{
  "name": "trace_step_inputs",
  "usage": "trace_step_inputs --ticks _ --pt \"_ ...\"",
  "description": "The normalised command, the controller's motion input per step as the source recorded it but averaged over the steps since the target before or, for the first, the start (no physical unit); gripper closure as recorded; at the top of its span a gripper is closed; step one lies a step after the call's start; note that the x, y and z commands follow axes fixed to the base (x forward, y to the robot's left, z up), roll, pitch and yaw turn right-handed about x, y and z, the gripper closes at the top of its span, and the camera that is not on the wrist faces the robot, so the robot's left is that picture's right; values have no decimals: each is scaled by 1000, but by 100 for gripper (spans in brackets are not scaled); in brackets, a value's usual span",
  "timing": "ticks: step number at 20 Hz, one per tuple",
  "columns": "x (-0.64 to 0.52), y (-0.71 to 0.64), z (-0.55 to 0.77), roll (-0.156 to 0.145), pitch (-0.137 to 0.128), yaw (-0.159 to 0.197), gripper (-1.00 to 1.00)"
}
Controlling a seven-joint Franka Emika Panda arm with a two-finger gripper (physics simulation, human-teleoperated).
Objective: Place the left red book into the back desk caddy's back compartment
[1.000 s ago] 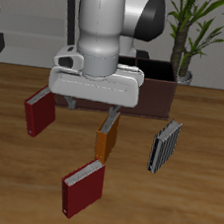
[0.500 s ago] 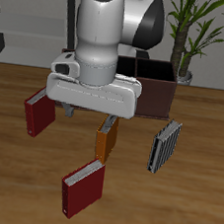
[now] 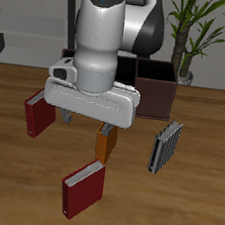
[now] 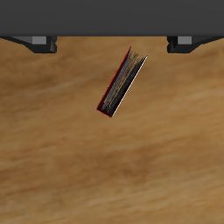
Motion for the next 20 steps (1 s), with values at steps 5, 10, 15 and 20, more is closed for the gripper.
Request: trace_step_inputs --ticks 5,10,15,20 --pt "261 -146 -153 -25 -5 -87 -100" --pt "80 33 -135 10 1 -50 -100" --pt "65 132 -217 26 -25 -114 -100" --pt "19 106 -246 -9 4 -23 -100"
